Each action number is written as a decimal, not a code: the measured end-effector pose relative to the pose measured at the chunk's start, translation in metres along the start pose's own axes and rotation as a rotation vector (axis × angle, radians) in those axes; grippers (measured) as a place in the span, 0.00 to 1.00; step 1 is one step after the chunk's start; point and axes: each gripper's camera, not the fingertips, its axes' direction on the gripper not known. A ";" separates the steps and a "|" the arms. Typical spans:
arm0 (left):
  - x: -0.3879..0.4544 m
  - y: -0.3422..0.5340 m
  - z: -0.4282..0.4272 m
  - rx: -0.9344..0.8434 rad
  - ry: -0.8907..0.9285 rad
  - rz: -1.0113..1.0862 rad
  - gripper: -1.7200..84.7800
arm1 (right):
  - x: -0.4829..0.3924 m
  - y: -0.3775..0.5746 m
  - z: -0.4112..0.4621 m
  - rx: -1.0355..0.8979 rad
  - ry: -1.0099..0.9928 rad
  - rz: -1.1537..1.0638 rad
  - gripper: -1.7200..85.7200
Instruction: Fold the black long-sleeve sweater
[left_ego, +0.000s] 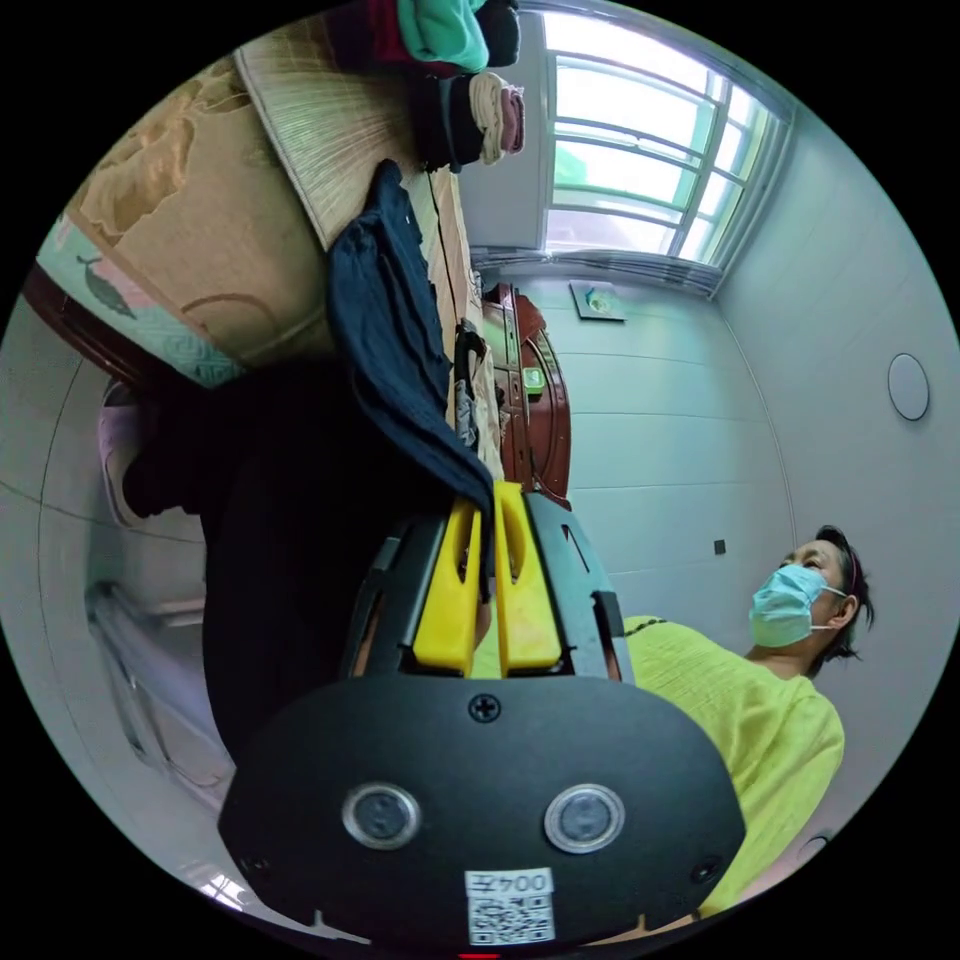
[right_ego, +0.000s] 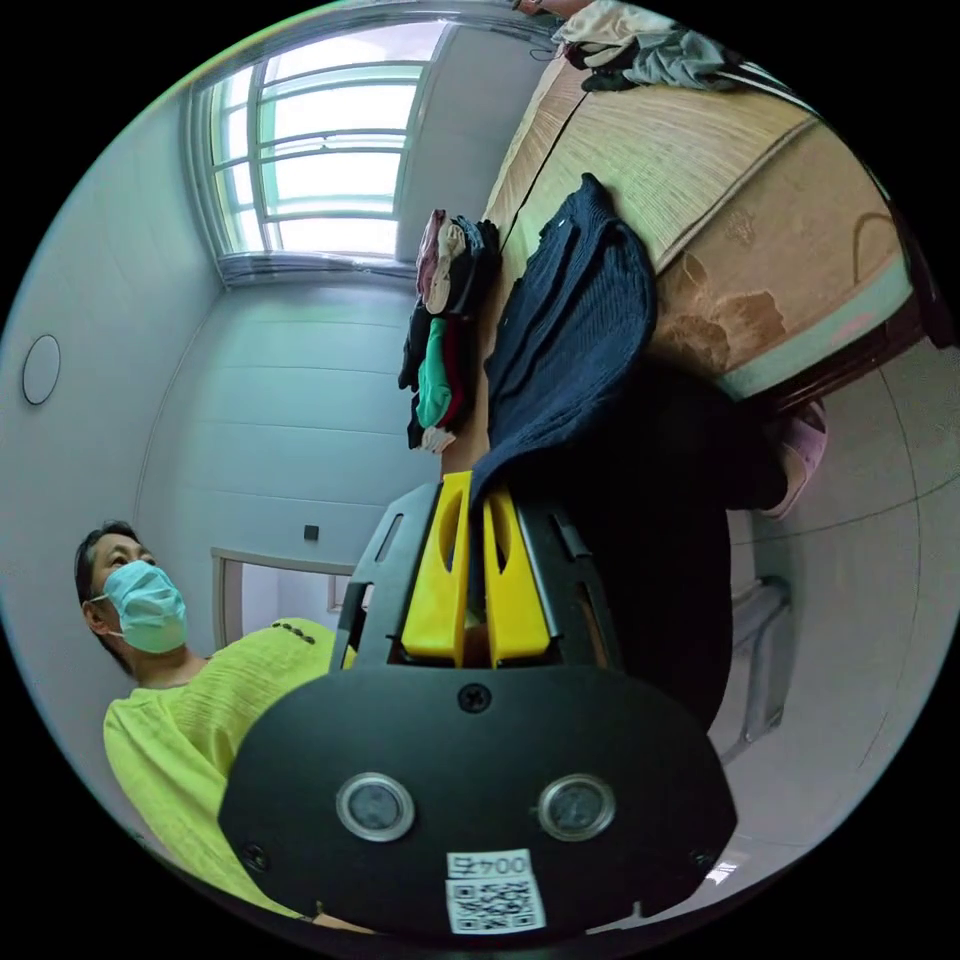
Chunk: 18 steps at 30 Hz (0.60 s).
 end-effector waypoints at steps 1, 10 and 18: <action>0.000 0.003 -0.001 0.004 0.004 -0.011 0.07 | 0.003 0.006 -0.003 0.010 -0.014 0.016 0.02; 0.022 -0.035 0.024 0.117 0.147 -0.031 0.06 | -0.016 -0.032 -0.011 0.160 -0.220 0.075 0.03; 0.067 -0.193 0.074 0.169 0.104 -0.005 0.06 | -0.061 -0.143 0.015 0.185 -0.227 0.092 0.03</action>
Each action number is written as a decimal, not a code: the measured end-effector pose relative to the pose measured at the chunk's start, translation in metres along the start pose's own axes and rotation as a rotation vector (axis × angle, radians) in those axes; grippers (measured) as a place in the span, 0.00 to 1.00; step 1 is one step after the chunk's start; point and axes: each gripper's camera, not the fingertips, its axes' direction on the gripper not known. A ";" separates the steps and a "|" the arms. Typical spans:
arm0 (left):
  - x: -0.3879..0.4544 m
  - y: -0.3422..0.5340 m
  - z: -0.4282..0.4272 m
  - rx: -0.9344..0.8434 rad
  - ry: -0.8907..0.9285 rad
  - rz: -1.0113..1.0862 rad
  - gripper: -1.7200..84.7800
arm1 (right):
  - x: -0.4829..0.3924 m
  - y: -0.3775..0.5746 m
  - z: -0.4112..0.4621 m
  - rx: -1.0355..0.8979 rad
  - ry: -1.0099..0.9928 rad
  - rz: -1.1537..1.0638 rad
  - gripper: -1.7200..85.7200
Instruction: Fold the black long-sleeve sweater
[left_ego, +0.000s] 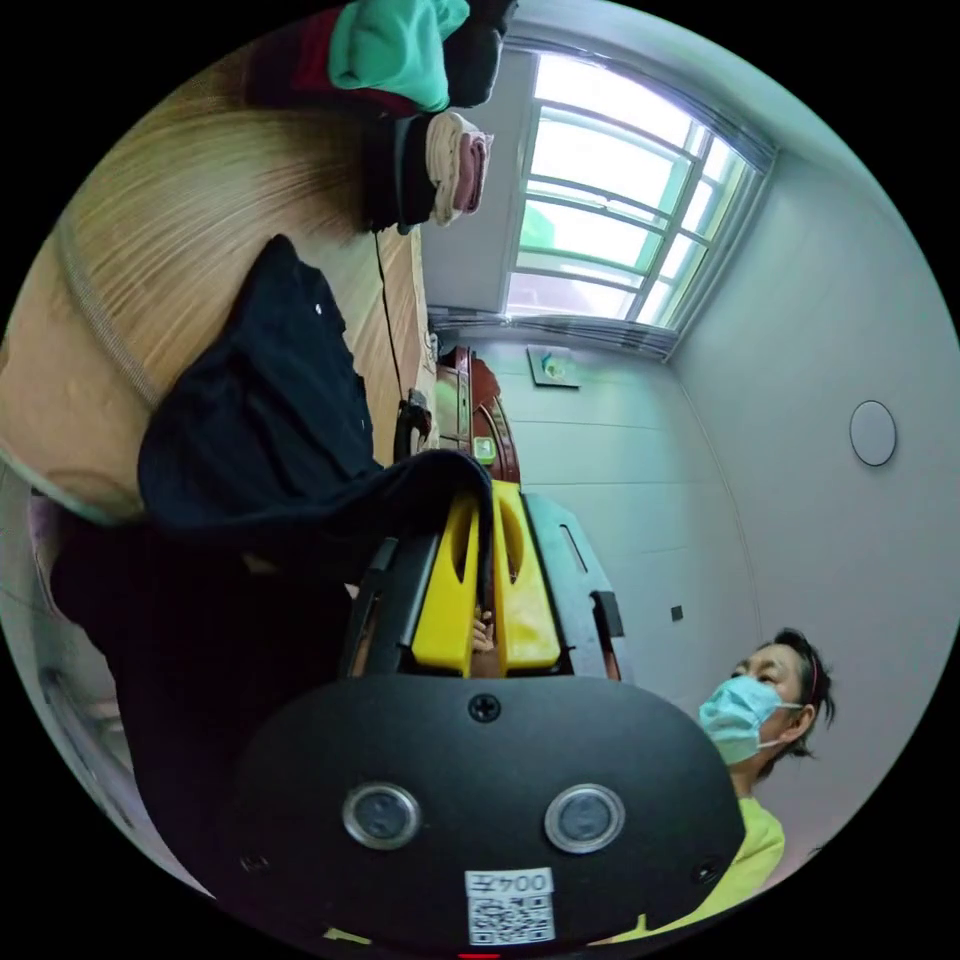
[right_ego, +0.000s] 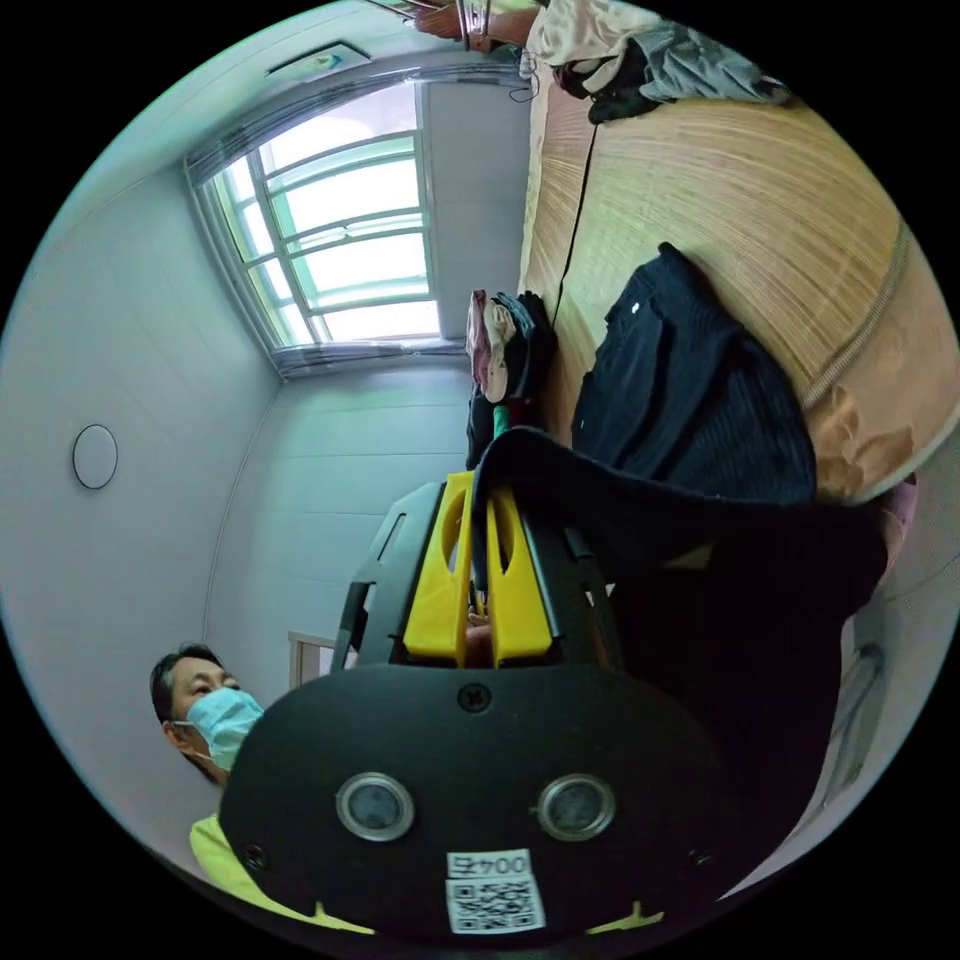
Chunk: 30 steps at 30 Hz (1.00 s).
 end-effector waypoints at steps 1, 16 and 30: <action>-0.001 -0.013 0.007 0.004 -0.012 -0.005 0.06 | -0.002 -0.019 0.012 0.003 0.004 0.009 0.03; -0.196 -0.217 0.159 0.202 -0.138 -0.242 0.12 | 0.106 -0.194 0.118 0.189 0.051 0.272 0.16; -0.192 -0.078 0.155 0.209 -0.336 0.407 0.07 | -0.083 0.009 0.162 0.042 0.690 -0.599 0.09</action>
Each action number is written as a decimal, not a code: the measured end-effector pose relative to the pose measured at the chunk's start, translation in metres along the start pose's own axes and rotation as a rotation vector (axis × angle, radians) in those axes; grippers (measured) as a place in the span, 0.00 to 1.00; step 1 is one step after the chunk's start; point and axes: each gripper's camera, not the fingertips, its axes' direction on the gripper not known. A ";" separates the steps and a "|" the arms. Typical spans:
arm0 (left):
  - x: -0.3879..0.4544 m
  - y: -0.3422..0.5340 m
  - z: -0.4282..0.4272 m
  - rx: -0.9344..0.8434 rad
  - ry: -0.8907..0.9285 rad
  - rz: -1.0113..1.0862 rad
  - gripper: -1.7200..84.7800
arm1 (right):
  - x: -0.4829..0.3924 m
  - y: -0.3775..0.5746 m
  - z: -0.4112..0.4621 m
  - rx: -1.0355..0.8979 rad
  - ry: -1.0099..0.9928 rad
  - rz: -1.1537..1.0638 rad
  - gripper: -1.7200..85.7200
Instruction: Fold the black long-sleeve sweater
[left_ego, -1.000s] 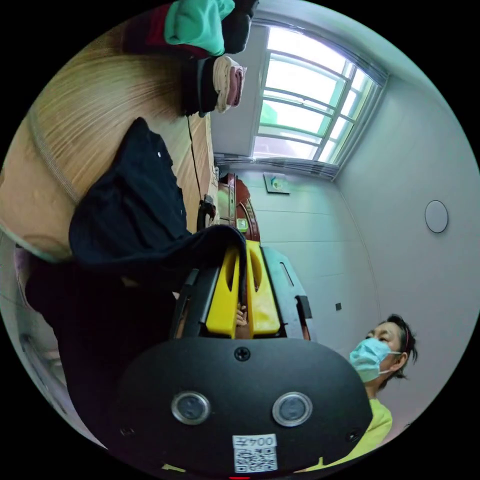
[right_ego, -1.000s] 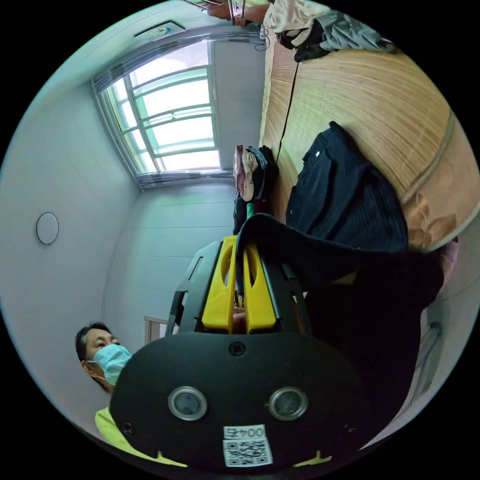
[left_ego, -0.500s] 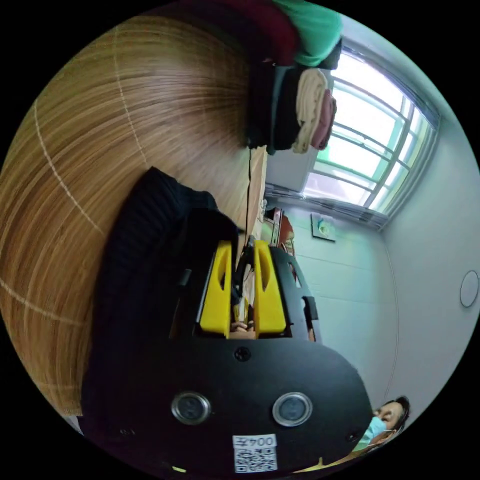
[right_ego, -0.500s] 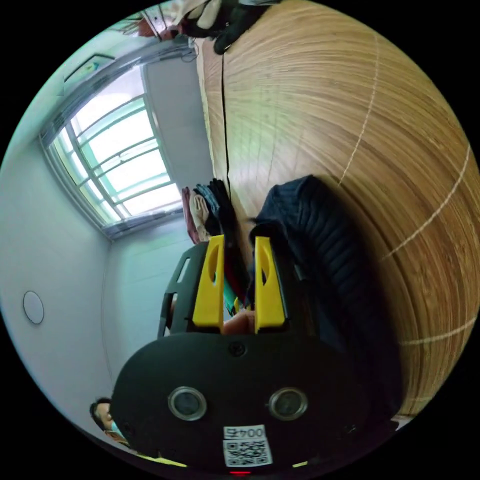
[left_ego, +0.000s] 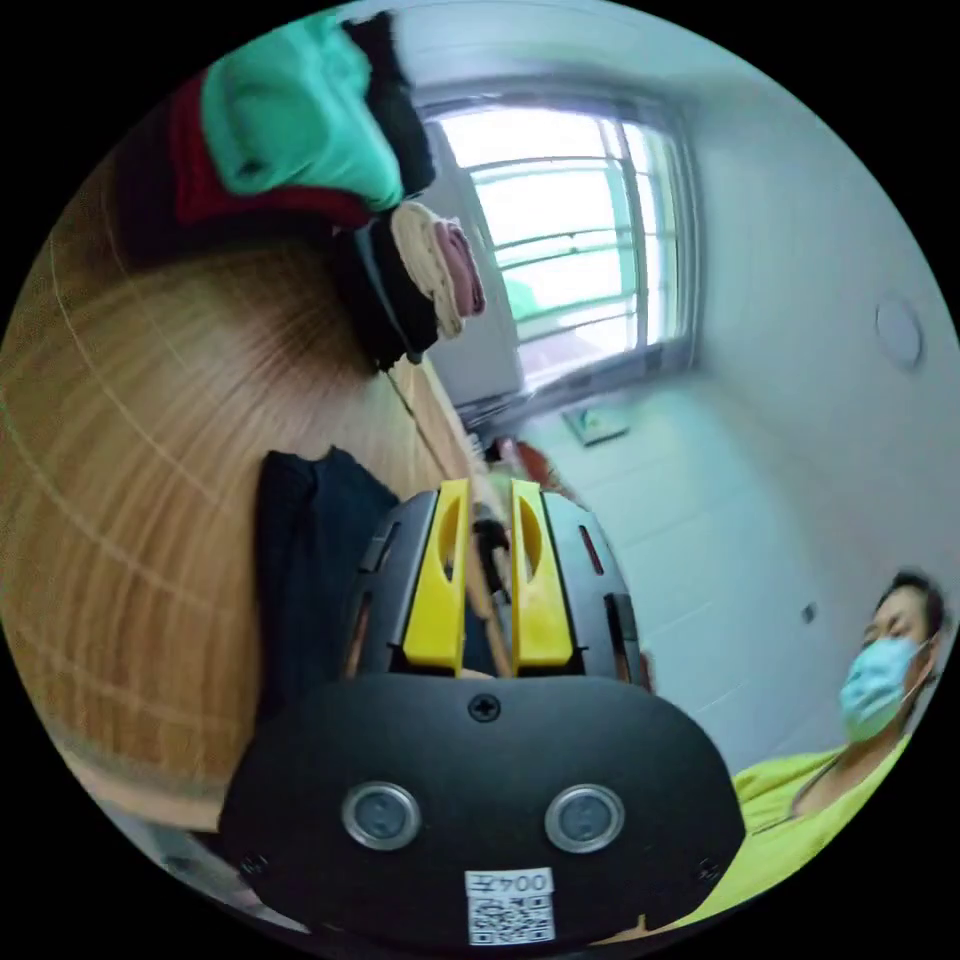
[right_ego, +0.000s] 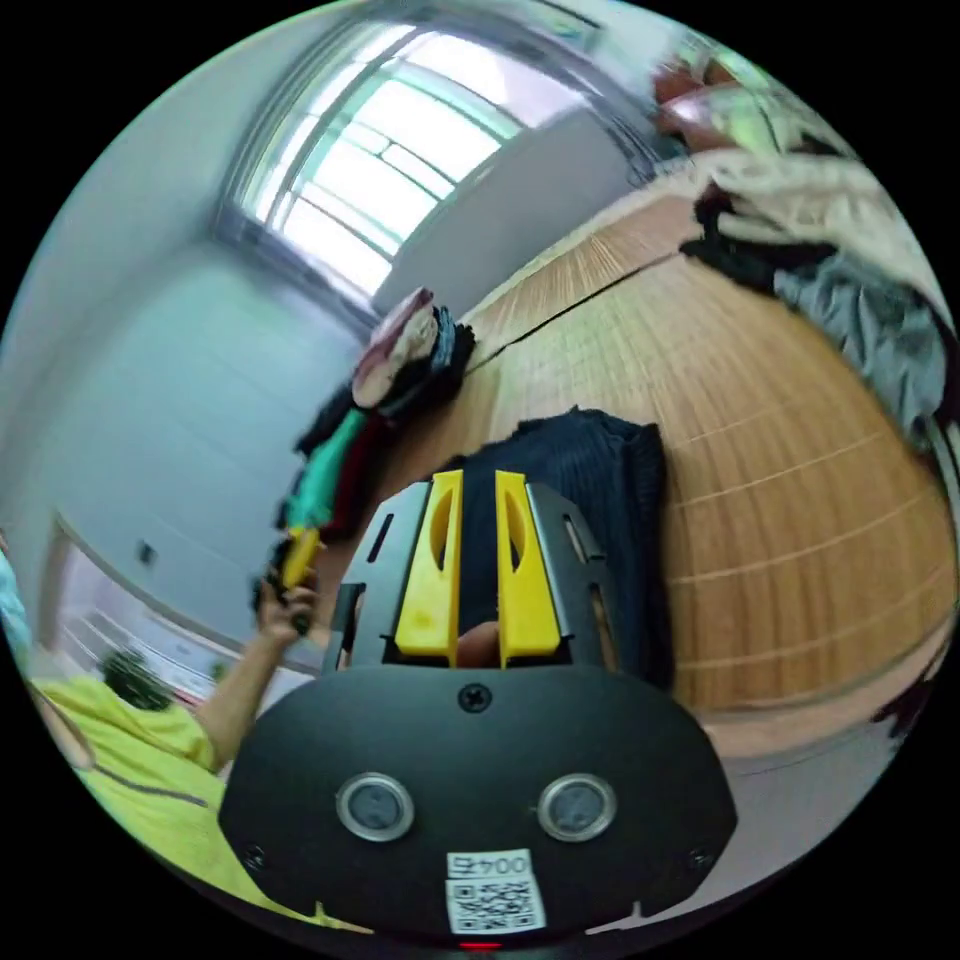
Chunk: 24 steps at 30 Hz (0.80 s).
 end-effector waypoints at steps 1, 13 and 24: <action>0.006 0.014 -0.004 -0.021 -0.055 0.052 0.07 | -0.034 0.025 -0.005 -0.014 0.164 -0.118 0.09; -0.014 0.203 0.134 -0.273 -0.698 0.641 0.03 | -0.139 0.123 0.080 -0.309 0.577 -0.402 0.02; -0.094 0.207 0.181 -0.336 -0.694 0.656 0.04 | -0.140 0.124 0.067 -0.311 0.501 -0.363 0.01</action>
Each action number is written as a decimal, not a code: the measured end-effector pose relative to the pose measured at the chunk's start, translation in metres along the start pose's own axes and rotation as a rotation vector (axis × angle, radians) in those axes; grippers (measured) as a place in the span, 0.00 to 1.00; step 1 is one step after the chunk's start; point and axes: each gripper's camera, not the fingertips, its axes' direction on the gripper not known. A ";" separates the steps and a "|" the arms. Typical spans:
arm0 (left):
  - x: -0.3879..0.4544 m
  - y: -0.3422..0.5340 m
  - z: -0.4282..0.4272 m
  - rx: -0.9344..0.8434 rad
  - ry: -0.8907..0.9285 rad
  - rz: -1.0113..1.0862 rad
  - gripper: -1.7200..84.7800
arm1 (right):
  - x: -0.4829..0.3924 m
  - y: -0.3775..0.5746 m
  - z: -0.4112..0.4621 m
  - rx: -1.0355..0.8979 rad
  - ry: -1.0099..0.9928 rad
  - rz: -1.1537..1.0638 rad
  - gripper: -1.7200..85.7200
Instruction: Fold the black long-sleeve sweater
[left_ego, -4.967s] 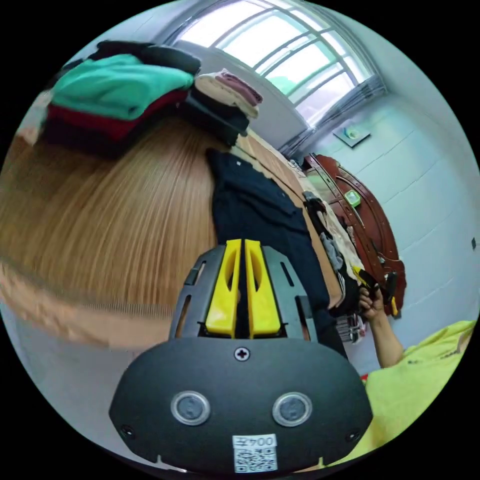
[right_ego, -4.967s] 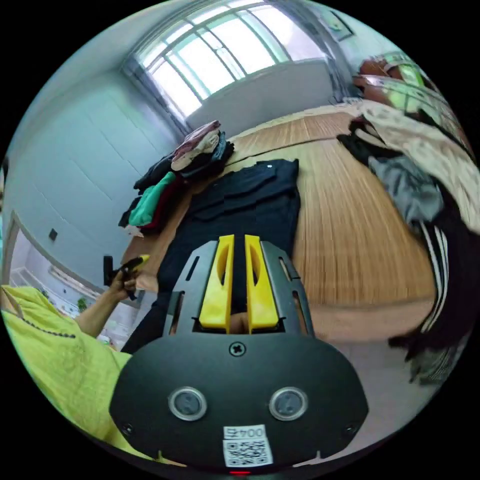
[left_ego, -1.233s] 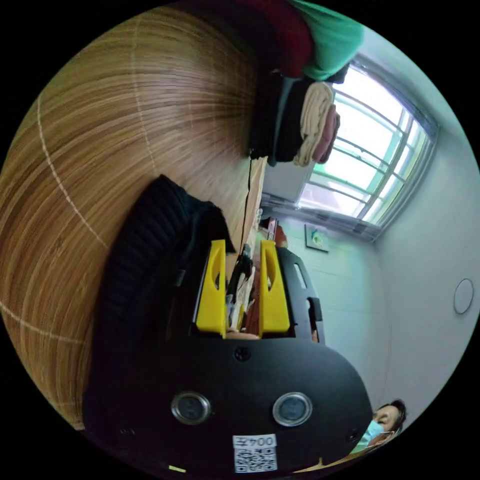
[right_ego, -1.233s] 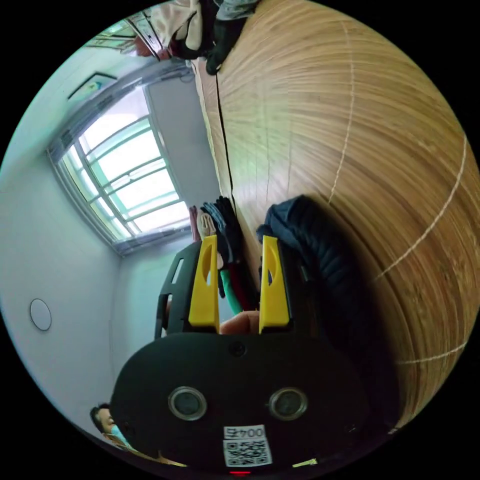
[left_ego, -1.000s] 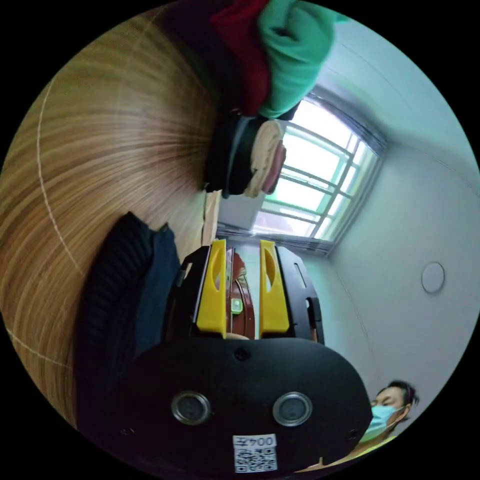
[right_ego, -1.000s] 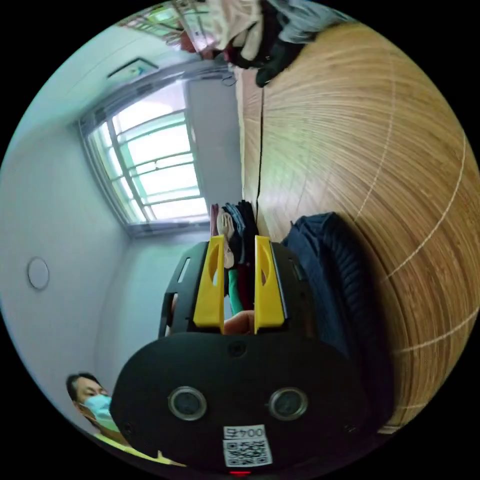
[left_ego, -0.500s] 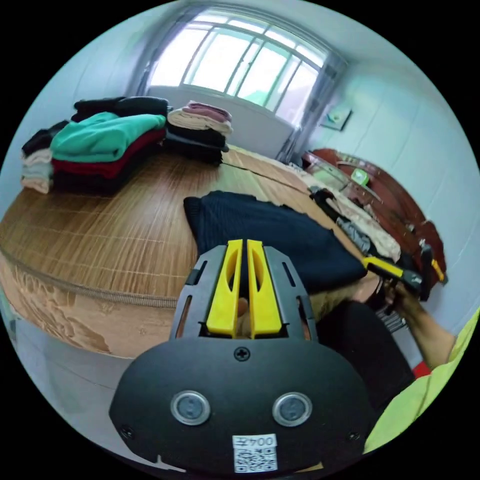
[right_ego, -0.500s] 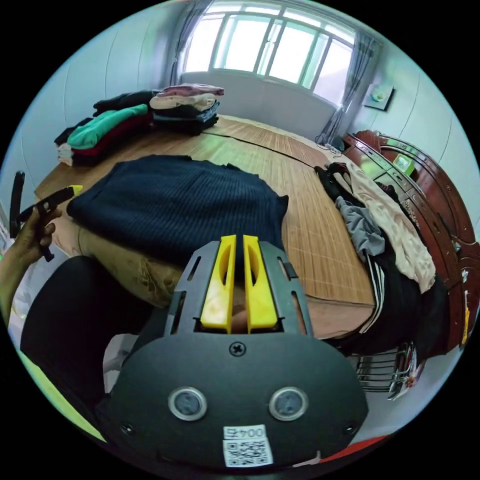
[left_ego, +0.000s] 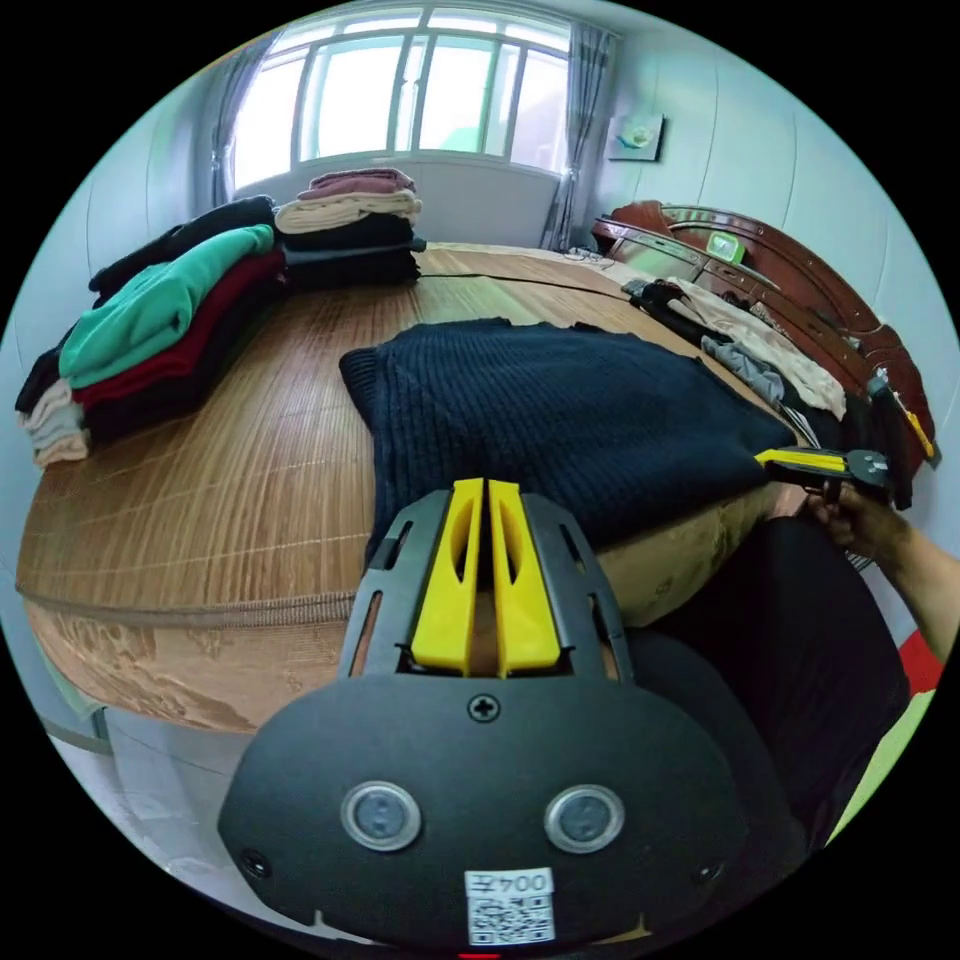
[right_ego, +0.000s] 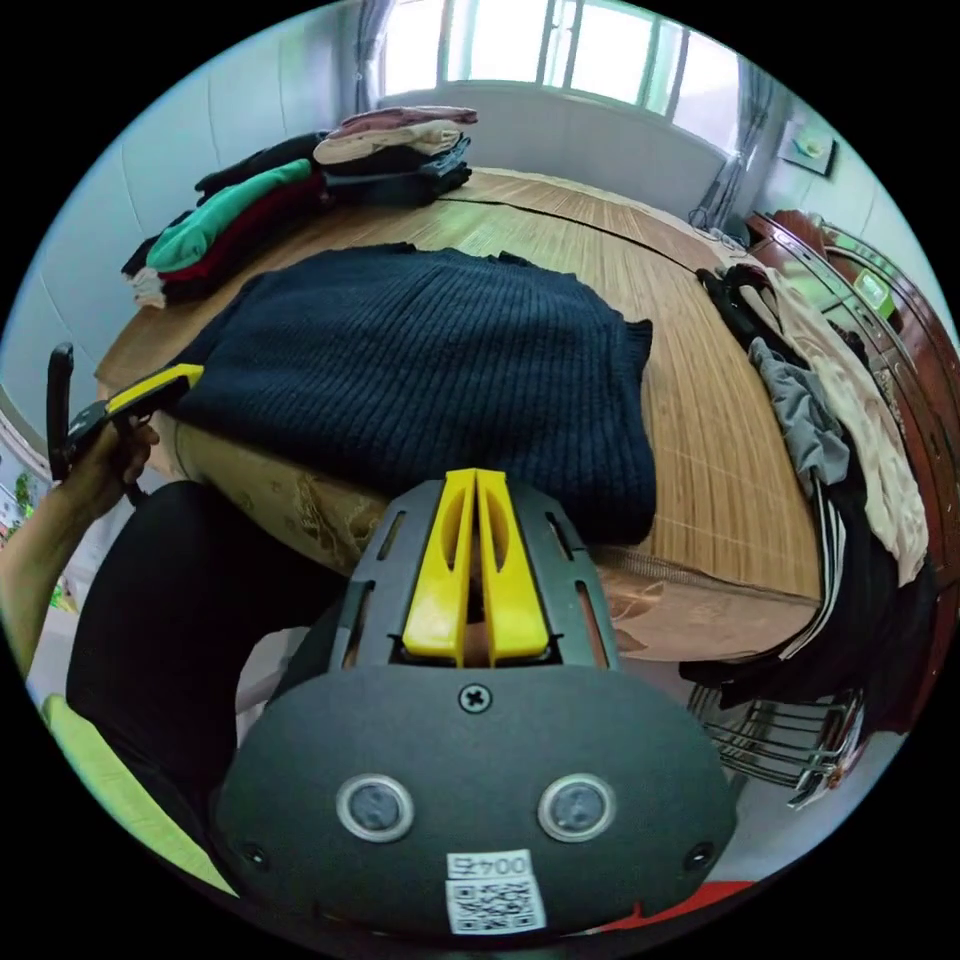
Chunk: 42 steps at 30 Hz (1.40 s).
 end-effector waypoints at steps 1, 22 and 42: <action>0.000 -0.002 -0.001 0.001 -0.020 0.001 0.04 | 0.008 0.004 -0.010 0.041 -0.028 0.033 0.01; -0.101 -0.091 0.105 -0.056 -0.146 0.071 0.04 | 0.090 0.026 -0.017 0.088 -0.084 0.300 0.01; -0.317 -0.060 0.060 0.046 -0.037 -0.268 0.04 | 0.131 0.049 -0.031 0.058 -0.100 0.358 0.02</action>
